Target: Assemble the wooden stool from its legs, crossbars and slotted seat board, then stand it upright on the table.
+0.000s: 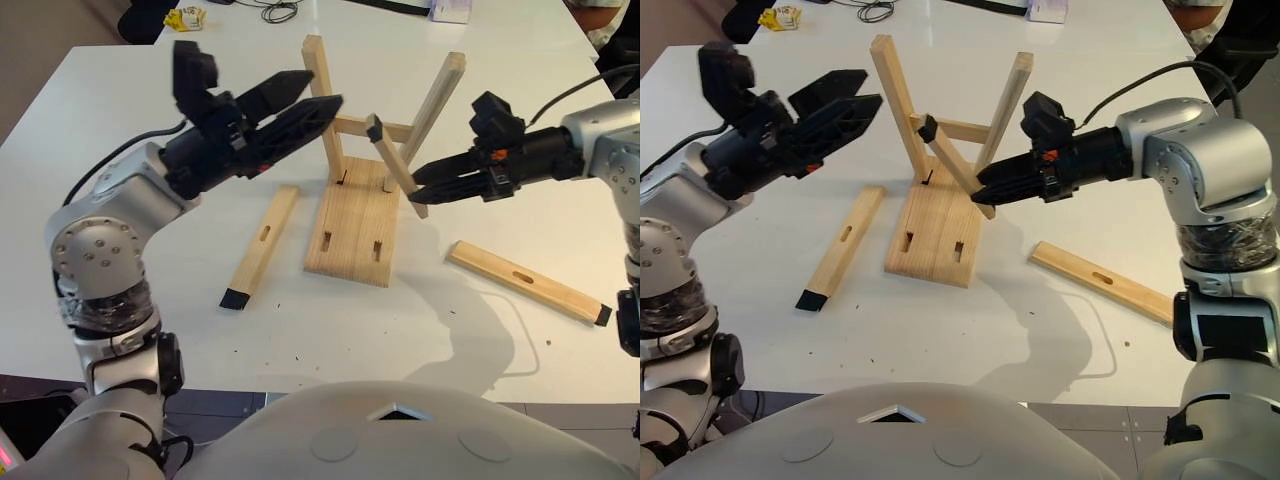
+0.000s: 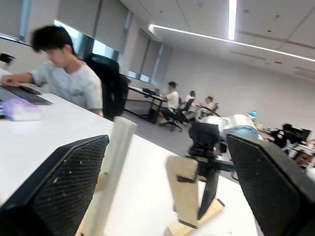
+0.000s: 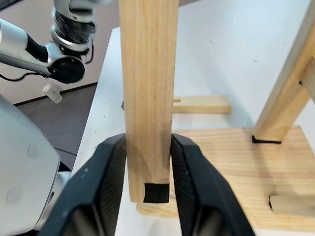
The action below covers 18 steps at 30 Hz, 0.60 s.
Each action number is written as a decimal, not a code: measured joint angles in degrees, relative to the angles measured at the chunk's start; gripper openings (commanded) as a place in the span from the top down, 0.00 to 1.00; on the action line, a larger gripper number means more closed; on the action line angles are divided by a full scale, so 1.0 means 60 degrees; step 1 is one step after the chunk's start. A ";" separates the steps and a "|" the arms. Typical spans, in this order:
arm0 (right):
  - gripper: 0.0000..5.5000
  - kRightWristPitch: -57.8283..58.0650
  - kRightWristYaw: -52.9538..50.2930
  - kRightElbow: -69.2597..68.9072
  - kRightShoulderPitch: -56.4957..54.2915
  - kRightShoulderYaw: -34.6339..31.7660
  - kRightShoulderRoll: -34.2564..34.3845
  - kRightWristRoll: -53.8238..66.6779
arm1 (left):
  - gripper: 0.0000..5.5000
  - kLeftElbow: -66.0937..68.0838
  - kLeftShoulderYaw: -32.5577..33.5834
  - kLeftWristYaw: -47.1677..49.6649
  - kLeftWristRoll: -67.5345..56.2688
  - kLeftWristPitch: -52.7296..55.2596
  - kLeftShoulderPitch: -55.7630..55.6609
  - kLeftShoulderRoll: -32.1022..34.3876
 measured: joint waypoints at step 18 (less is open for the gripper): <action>0.76 0.0653 -0.0644 -0.0491 -0.0154 0.0208 0.0900 0.1226 | 0.24 -0.0145 -0.1008 -0.0596 -0.0775 0.0331 0.0262 -0.0059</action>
